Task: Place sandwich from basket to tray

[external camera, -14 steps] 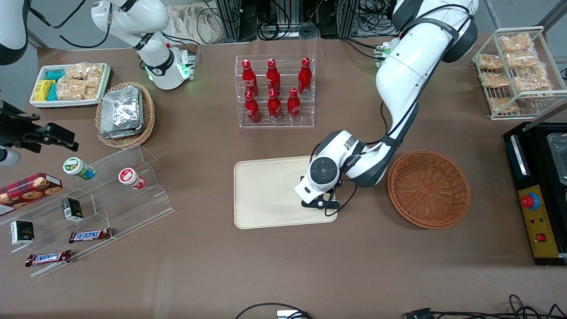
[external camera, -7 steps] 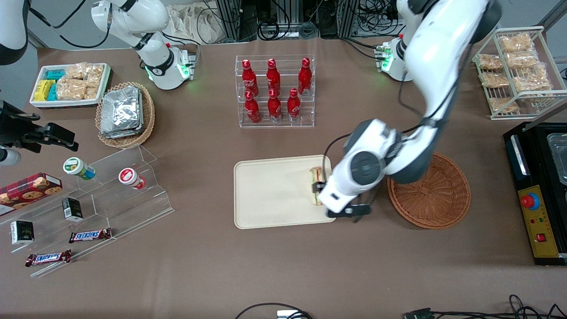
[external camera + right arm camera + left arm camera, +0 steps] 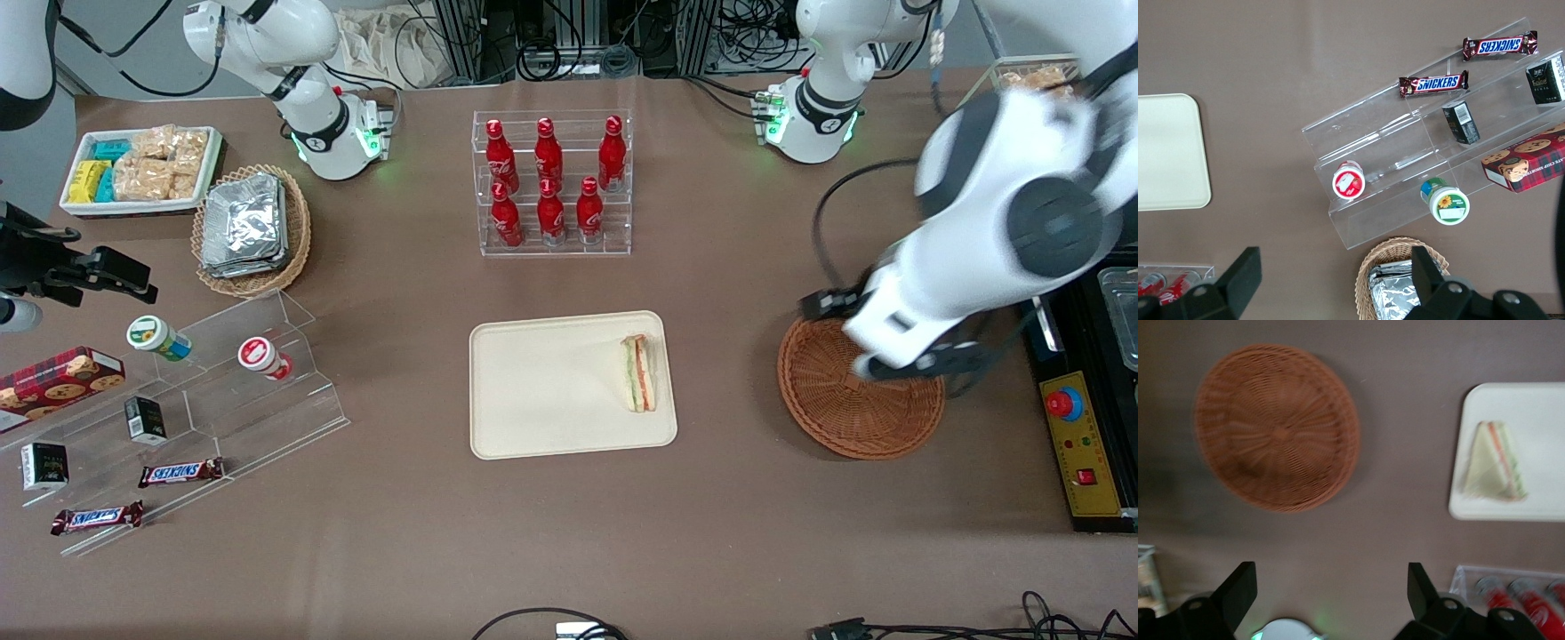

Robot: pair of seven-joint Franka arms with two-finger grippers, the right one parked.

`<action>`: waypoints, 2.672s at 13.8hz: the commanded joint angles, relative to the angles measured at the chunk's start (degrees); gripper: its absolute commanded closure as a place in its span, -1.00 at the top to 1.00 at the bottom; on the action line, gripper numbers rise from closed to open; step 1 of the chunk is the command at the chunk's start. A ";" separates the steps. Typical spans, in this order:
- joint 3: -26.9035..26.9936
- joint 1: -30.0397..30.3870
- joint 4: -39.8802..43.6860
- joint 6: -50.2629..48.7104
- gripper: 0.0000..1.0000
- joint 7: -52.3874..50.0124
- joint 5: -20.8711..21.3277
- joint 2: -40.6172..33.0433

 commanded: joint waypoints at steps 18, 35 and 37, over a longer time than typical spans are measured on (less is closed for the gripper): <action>-0.61 11.44 -20.48 7.30 1.00 13.53 -0.79 -17.43; 13.63 -2.45 -17.84 6.68 1.00 17.05 -0.26 -16.82; 13.63 -2.44 -17.75 7.04 1.00 16.97 -0.35 -16.20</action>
